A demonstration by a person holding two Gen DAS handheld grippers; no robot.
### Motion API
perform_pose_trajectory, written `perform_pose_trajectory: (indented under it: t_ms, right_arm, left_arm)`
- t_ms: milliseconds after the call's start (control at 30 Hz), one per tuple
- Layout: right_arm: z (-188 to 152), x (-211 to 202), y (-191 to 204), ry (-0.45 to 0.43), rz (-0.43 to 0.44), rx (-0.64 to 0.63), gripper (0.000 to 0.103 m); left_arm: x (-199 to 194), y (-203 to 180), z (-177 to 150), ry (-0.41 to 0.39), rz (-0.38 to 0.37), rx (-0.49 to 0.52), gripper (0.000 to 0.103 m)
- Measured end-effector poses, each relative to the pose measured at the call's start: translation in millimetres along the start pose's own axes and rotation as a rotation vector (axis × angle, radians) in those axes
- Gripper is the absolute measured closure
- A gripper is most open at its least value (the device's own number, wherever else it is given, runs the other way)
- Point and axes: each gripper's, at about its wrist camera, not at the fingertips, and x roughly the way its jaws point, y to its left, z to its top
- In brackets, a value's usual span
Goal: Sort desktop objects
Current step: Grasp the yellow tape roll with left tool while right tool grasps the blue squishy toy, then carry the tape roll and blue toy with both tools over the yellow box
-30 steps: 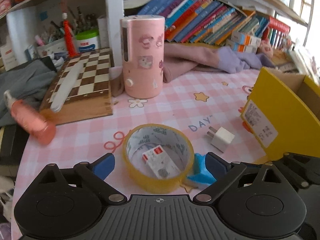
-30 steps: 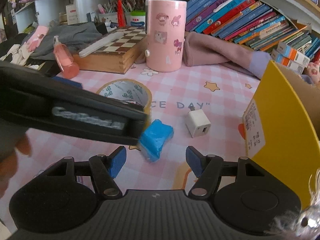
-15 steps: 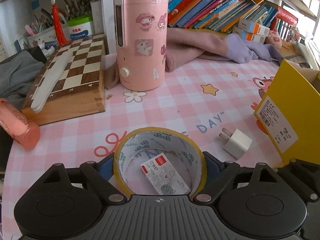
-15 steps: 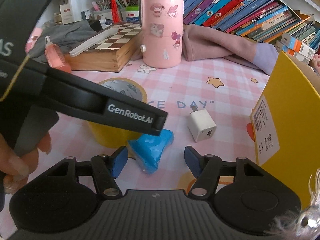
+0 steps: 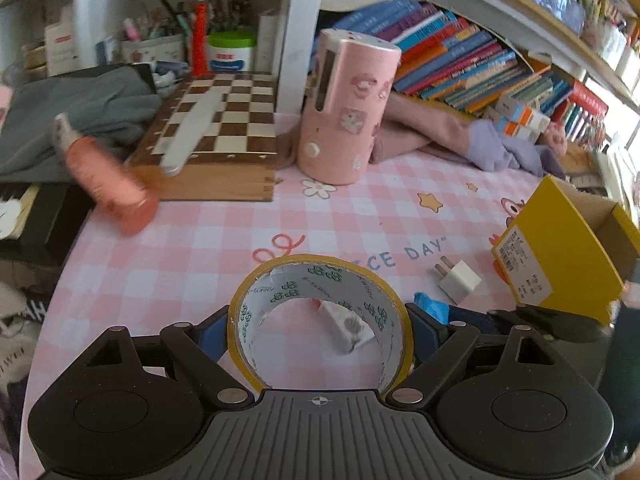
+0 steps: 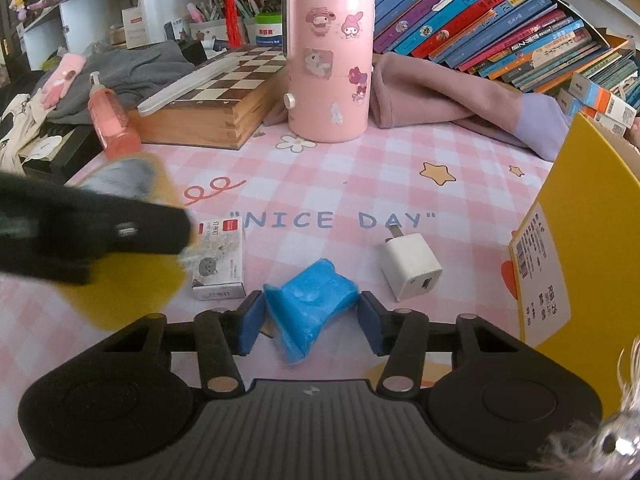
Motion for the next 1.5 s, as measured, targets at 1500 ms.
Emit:
perform_pose_trajectory:
  t_ms: [1500]
  right_arm:
    - [-109, -213, 42, -0.085, -0.062, 0.041, 0.058]
  left_arm:
    - [-184, -19, -121, -0.12, -0.159, 0.067, 0.014]
